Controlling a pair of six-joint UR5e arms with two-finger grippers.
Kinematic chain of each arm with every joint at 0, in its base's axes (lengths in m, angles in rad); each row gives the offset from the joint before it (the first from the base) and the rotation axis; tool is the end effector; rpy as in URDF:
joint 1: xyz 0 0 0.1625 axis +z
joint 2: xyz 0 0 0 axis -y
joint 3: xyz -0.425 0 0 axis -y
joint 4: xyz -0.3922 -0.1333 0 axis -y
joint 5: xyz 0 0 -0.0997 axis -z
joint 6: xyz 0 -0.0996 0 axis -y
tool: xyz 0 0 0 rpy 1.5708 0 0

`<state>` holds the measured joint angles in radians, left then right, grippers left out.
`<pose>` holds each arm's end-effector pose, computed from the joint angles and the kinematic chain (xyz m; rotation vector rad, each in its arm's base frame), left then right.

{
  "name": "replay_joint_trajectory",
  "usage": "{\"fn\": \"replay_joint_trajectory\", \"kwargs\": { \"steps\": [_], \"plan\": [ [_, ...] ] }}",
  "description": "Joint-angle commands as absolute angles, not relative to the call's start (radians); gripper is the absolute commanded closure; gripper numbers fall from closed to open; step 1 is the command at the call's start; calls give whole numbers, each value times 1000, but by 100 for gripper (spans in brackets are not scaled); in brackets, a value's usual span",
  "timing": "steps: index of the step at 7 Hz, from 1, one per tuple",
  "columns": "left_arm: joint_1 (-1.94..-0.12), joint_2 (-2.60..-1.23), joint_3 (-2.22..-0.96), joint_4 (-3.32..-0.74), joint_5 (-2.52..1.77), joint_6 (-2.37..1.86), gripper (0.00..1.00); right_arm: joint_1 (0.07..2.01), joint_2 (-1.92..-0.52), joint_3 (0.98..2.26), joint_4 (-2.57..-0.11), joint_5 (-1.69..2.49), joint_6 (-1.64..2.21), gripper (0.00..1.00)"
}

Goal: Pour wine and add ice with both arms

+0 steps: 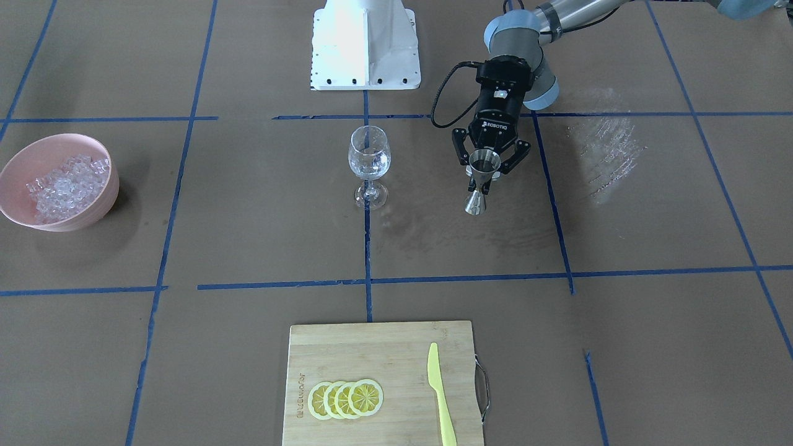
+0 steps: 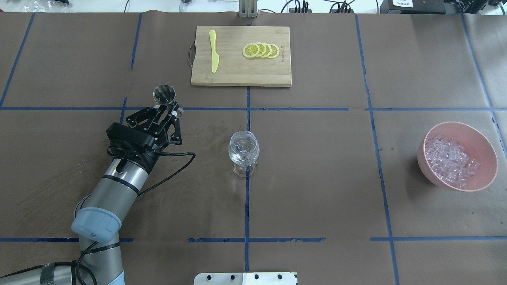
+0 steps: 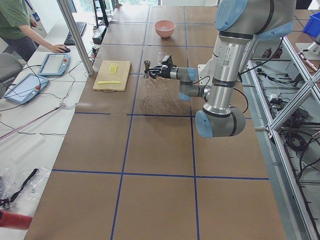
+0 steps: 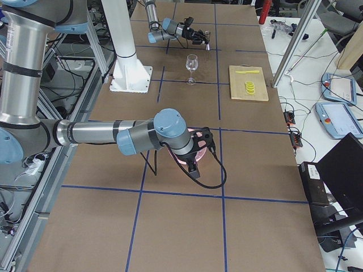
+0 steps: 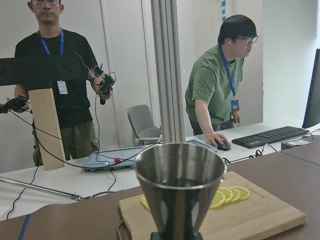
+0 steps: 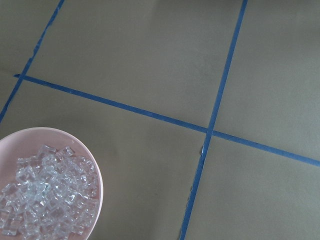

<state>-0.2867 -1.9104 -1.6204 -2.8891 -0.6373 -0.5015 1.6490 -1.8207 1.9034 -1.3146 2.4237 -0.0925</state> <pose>0.4668 -0.3601 0.3076 1.4696 0.7630 -0.2021 0.0895 -0.3958 0.5705 0.3889 -0.8145 -0.1578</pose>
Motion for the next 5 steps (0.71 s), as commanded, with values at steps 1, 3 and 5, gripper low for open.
{"fn": "replay_joint_trajectory", "kwargs": {
  "steps": [1, 3, 5],
  "plan": [
    [-284, -1936, -1667, -2786, -637, -429, 100, 1649, -1822, 1901, -1315, 2424, -94, 0],
    [-246, -1945, -1680, -2783, -632, -373, 100, 1649, -1824, 1899, -1315, 2424, -94, 0],
    [-198, -1983, -1674, -2781, -614, -263, 100, 1649, -1827, 1899, -1315, 2424, -94, 0]
  ]
}}
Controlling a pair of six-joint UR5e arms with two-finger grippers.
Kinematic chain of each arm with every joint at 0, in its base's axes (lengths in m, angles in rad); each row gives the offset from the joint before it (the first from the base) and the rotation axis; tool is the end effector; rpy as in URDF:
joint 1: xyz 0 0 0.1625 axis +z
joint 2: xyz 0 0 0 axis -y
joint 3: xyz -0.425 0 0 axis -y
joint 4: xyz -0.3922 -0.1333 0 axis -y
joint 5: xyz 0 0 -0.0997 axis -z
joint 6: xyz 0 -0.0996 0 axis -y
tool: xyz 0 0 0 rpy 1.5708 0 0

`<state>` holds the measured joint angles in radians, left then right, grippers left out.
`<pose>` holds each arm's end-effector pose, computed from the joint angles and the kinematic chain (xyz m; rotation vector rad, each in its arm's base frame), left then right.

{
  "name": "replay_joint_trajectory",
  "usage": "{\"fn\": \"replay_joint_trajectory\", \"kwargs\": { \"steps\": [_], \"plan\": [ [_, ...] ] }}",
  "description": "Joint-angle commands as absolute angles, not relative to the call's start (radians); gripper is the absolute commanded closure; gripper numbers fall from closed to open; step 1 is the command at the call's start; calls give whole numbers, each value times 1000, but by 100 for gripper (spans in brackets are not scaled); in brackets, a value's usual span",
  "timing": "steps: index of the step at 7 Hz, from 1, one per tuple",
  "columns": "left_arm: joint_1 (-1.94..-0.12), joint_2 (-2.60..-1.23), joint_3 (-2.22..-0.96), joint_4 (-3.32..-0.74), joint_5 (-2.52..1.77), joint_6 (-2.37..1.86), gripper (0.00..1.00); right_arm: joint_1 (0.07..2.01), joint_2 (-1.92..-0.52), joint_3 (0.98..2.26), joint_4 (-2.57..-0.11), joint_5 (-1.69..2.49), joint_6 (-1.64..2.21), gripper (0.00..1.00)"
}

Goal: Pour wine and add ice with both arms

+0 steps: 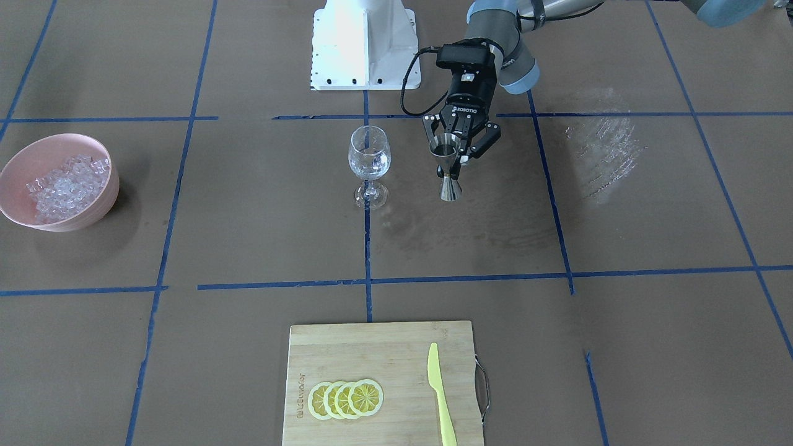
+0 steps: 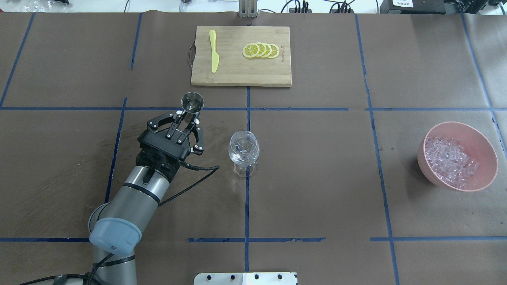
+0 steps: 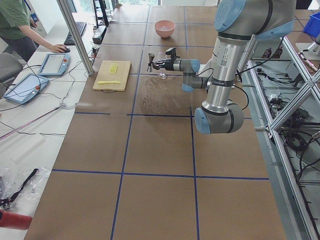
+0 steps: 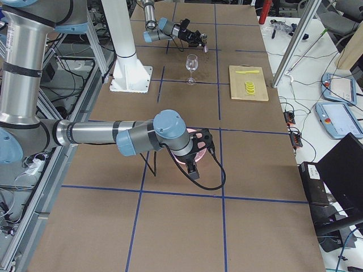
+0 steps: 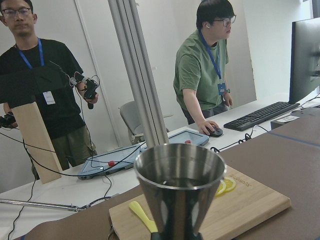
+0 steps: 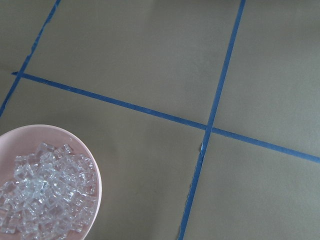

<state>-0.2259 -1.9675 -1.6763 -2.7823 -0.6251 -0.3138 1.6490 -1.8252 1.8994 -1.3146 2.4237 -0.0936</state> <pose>0.4895 -0.3321 0.2587 1.5158 0.6627 -0.0271 0.0893 -0.3939 0.5744 0.3815 -0.8154 -0.1552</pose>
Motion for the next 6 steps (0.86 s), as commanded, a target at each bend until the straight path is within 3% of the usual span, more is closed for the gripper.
{"fn": "replay_joint_trajectory", "kwargs": {
  "steps": [1, 6],
  "plan": [
    [-178, -2005, -1667, -2781, -611, -205, 100, 1649, -1827, 1899, -1315, 2424, -92, 0],
    [-153, -2066, -1667, -2653, -525, 18, 100, 1649, -1827, 1894, -1316, 2424, -92, 0]
  ]
}}
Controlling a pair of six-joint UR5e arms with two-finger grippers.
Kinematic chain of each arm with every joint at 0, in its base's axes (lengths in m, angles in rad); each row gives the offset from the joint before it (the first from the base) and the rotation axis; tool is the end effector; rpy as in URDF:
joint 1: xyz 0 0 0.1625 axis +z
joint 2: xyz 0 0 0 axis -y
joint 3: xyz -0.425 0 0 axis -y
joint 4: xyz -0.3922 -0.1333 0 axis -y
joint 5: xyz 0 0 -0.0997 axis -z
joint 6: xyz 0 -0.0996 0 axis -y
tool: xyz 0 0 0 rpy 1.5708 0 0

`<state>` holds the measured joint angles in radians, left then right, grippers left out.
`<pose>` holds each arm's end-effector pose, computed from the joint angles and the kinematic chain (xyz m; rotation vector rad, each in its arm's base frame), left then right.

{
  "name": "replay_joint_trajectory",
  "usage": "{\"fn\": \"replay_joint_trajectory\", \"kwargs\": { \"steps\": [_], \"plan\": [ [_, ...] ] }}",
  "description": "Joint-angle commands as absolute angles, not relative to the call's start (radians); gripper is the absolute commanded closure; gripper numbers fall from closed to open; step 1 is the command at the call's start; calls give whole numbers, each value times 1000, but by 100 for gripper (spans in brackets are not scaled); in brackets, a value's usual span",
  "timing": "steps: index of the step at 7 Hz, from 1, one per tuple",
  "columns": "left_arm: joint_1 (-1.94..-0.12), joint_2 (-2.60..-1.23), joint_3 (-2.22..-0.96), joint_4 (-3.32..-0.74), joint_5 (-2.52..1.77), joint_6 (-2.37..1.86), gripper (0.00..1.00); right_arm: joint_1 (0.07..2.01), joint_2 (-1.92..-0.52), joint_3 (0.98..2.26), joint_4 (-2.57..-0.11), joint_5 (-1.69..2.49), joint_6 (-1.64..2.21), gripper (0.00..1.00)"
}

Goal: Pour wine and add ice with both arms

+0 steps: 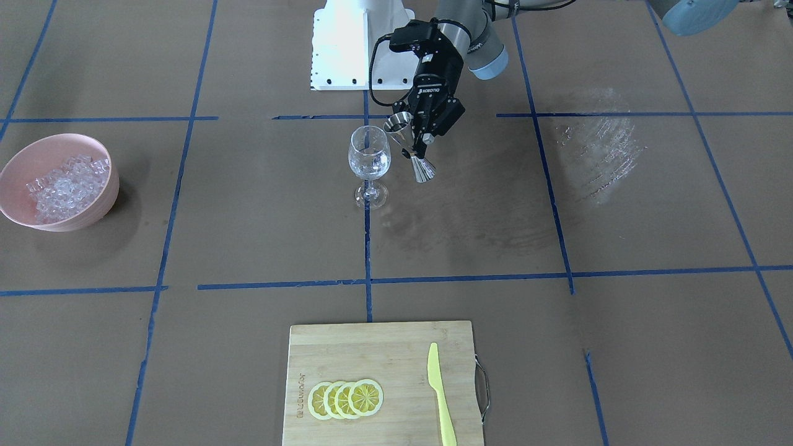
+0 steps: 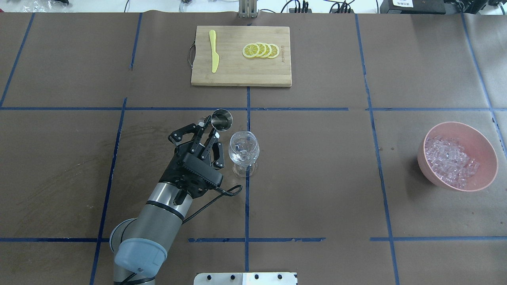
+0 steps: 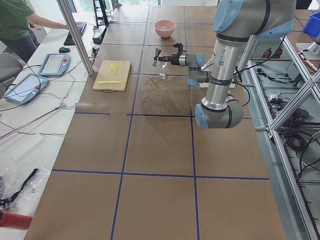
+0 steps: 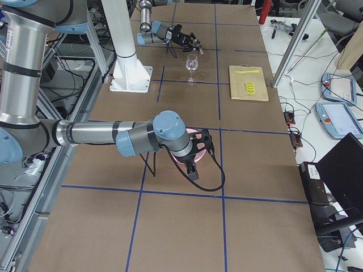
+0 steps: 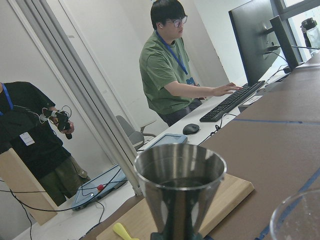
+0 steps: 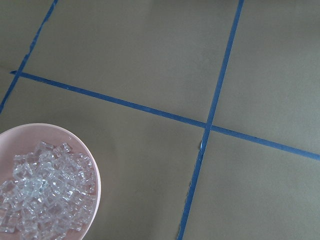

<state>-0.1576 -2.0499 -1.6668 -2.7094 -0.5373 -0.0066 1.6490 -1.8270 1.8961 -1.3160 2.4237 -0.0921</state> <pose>0.5200 -0.3042 0.2204 1.5949 0.4113 0.1876 0.0893 -0.3932 0.5769 0.3748 -0.8165 -0.1510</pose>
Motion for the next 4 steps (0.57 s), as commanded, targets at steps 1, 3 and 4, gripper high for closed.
{"fn": "replay_joint_trajectory", "kwargs": {
  "steps": [1, 3, 4],
  "plan": [
    [-153, -2065, -1664, -2649, -525, 65, 100, 1649, -1827, 1894, -1316, 2424, -92, 0],
    [-150, -2065, -1667, -2652, -483, 222, 100, 1649, -1827, 1894, -1316, 2424, -92, 0],
    [-150, -2066, -1670, -2652, -483, 288, 100, 1649, -1827, 1893, -1316, 2424, -92, 0]
  ]
}}
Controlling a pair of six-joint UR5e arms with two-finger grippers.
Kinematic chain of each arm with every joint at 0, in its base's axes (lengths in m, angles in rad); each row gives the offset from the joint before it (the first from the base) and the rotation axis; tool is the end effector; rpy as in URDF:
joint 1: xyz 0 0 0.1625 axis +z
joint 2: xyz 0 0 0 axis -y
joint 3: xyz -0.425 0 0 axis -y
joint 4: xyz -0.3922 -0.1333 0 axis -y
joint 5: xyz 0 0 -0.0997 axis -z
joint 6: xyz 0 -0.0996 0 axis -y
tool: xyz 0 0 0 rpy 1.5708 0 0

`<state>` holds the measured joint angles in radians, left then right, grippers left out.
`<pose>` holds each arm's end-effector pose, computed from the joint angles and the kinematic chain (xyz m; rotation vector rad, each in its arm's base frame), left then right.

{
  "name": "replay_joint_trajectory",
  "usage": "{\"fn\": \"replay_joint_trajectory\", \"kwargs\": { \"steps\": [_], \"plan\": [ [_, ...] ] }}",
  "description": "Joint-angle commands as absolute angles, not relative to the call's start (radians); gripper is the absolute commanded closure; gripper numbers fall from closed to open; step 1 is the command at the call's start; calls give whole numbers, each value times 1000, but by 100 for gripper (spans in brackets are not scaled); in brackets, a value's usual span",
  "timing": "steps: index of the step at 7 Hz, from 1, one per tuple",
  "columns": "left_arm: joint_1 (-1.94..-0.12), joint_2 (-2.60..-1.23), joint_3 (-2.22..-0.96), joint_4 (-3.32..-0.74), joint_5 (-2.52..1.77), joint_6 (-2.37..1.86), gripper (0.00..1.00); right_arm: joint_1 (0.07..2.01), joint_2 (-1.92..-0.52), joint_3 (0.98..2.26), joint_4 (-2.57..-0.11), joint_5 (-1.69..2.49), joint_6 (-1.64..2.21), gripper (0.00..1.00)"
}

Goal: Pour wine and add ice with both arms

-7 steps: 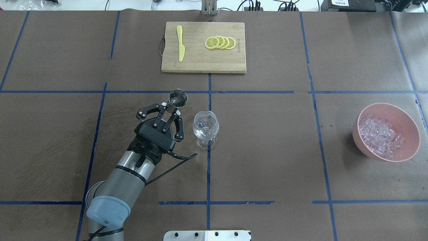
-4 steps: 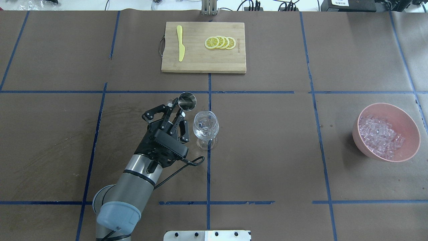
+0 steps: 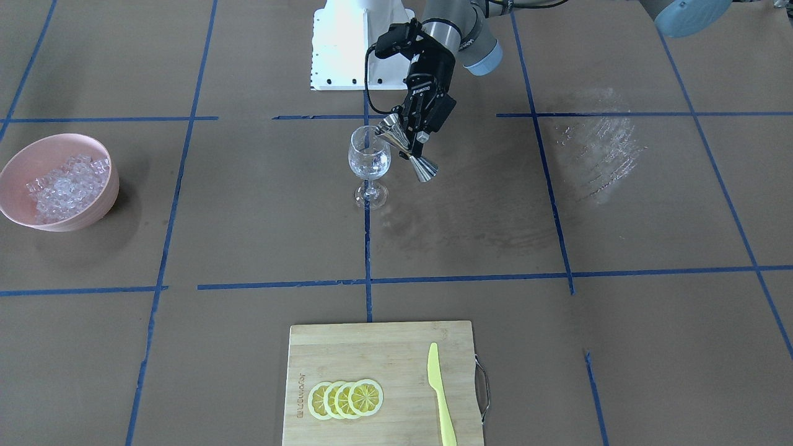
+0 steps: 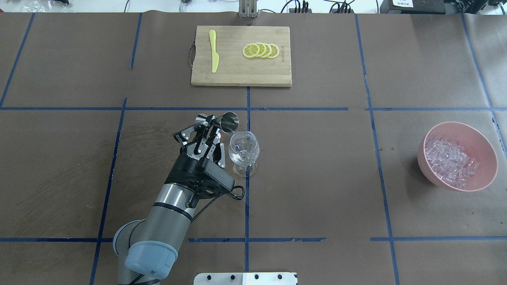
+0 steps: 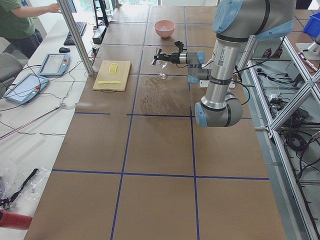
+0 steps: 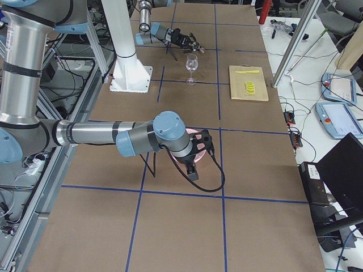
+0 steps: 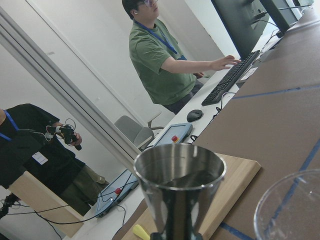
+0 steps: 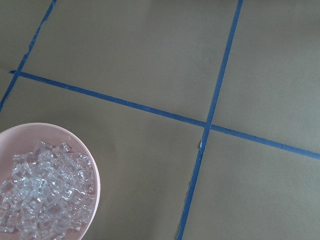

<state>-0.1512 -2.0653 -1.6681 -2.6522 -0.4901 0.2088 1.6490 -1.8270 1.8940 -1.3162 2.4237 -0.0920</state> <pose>0.5239 -0.3036 0.2138 1.6206 0.1776 0.3505 0.0893 -0.3931 0.5780 0.3726 -0.8168 -0.1500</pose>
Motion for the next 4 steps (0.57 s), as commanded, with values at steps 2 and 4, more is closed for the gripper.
{"fn": "replay_joint_trajectory", "kwargs": {
  "steps": [2, 4],
  "plan": [
    [-147, -2066, -1672, -2652, -480, 394, 100, 1649, -1827, 1893, -1316, 2424, -92, 0],
    [-146, -2068, -1675, -2654, -425, 545, 100, 1649, -1827, 1891, -1316, 2424, -92, 0]
  ]
}}
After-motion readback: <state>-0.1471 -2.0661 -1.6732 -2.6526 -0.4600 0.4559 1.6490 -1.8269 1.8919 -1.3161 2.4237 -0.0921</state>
